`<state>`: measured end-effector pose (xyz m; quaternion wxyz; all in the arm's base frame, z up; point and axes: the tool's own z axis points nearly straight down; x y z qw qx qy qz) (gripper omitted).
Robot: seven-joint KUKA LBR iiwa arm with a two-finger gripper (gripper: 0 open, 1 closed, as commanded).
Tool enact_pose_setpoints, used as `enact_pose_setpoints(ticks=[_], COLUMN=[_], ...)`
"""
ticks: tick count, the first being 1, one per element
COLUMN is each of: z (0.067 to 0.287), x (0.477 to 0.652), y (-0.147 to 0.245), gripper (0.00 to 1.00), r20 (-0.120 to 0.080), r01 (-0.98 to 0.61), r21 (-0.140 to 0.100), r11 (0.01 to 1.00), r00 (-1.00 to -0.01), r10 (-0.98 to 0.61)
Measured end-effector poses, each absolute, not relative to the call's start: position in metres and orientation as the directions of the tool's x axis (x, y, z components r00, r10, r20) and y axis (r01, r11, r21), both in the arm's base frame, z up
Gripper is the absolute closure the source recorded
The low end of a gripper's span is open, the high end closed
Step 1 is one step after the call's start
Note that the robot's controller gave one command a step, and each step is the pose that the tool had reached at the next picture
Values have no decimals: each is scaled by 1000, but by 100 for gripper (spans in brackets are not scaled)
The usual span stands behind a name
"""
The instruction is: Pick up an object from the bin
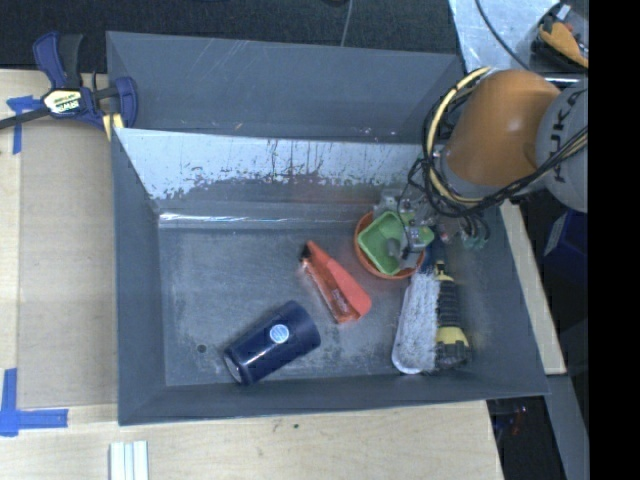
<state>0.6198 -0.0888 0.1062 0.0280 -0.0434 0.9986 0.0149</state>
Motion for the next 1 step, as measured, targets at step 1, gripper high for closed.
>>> enact_pose_setpoints(ticks=[1], z=[121], x=[619], y=[-93], gripper=[100], r20=[-55], r01=[-86], r21=[19], r11=[996], r00=[-995], r10=[-85])
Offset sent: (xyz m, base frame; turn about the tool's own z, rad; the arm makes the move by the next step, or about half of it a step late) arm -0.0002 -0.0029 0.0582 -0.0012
